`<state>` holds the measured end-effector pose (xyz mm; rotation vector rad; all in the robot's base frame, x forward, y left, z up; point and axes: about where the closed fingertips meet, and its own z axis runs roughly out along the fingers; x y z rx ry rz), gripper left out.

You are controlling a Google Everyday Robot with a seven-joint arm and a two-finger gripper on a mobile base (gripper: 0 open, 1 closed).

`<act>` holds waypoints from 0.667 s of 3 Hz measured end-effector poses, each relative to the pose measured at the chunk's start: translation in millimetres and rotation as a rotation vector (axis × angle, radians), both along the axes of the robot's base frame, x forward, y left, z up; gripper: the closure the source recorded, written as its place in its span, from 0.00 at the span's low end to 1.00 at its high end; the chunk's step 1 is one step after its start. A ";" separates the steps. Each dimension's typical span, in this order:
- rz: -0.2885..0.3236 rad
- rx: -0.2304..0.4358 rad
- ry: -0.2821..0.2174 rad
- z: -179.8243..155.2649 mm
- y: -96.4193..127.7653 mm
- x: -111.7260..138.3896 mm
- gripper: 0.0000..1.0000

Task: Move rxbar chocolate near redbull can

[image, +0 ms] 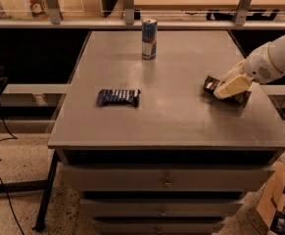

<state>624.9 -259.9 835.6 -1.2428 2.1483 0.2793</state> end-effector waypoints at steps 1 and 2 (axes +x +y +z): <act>0.102 0.013 -0.027 34.8 26.5 2.1 1.00; 0.178 0.003 -0.031 47.9 53.6 12.1 1.00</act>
Offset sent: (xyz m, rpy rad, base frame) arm 0.0249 0.0854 0.0681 -0.0151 -0.0423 0.2693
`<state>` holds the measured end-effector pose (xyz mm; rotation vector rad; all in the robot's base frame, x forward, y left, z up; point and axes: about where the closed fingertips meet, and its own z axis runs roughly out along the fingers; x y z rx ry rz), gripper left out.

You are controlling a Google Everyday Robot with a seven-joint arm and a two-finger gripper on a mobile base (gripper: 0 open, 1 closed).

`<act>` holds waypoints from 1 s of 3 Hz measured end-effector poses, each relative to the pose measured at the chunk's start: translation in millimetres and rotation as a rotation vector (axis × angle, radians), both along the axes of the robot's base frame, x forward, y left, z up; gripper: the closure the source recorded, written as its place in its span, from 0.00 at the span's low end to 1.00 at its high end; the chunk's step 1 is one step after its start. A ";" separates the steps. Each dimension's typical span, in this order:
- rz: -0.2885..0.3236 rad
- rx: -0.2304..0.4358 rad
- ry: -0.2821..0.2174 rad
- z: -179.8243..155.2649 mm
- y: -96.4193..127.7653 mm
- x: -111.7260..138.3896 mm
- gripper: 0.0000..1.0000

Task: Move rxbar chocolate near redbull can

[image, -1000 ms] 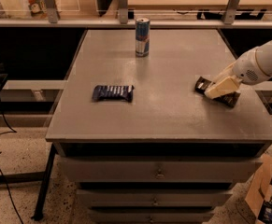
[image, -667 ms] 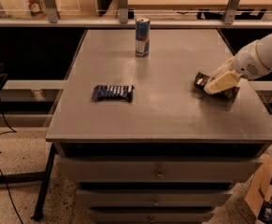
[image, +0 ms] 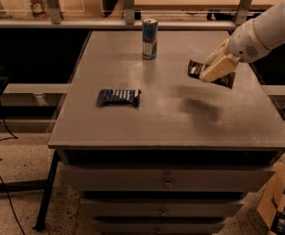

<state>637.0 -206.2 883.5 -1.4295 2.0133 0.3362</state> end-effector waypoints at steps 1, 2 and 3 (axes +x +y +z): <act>0.047 0.018 -0.016 -0.3 29.6 18.5 1.00; 0.073 0.039 -0.040 -4.9 57.1 35.4 1.00; 0.067 0.057 -0.067 -7.8 73.3 52.2 1.00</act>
Offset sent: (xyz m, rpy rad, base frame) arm 0.0557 0.0857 -0.0057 0.0626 -0.0814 0.0928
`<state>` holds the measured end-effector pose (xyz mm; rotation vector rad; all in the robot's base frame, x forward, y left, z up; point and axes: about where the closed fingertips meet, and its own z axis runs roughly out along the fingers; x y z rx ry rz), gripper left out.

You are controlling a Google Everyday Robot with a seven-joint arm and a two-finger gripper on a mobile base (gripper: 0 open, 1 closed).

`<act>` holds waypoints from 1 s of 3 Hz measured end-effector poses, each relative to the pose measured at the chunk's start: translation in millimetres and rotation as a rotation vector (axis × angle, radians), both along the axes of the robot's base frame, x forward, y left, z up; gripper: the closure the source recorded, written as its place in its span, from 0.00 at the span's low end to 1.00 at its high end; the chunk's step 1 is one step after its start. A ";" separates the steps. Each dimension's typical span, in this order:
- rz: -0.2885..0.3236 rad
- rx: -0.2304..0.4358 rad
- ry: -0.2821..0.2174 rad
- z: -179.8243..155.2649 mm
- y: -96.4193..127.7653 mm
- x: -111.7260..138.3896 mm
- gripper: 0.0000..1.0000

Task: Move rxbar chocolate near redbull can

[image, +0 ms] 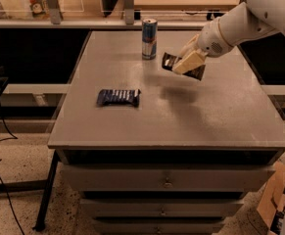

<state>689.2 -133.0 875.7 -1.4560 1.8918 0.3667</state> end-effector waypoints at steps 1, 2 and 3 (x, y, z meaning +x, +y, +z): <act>-0.039 0.002 -0.031 0.9 8.5 18.6 1.00; -0.090 0.020 -0.044 3.0 10.1 40.1 1.00; -0.132 0.028 -0.047 2.1 9.6 59.4 1.00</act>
Offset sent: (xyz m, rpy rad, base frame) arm 0.0673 0.0043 0.0136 0.0427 -0.0721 -0.1656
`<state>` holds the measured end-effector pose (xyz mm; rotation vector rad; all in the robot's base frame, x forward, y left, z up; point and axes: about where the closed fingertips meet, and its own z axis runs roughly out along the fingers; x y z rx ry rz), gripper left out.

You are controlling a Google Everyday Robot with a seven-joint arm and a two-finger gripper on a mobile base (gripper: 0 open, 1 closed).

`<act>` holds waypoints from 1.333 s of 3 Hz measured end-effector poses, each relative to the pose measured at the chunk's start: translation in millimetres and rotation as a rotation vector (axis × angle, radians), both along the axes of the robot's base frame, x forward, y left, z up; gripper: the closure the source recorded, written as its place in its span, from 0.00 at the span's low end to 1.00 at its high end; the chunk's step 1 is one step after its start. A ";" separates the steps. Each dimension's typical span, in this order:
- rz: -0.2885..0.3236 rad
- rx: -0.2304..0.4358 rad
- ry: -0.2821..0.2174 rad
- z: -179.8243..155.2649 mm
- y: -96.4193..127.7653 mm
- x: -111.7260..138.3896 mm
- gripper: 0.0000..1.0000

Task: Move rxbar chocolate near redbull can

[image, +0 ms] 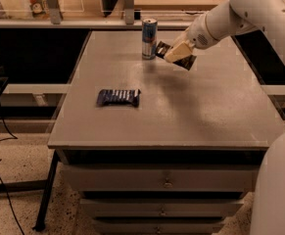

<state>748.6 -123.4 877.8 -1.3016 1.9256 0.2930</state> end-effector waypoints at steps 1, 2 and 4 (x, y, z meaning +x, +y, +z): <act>-0.028 0.008 0.004 -4.7 0.4 13.6 0.82; -0.039 0.011 0.003 -9.5 2.8 21.0 0.59; -0.032 0.011 0.011 -14.8 7.8 21.5 0.13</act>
Offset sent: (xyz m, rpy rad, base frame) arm 0.0297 0.0002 -0.0094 0.0137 -0.0084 -0.0632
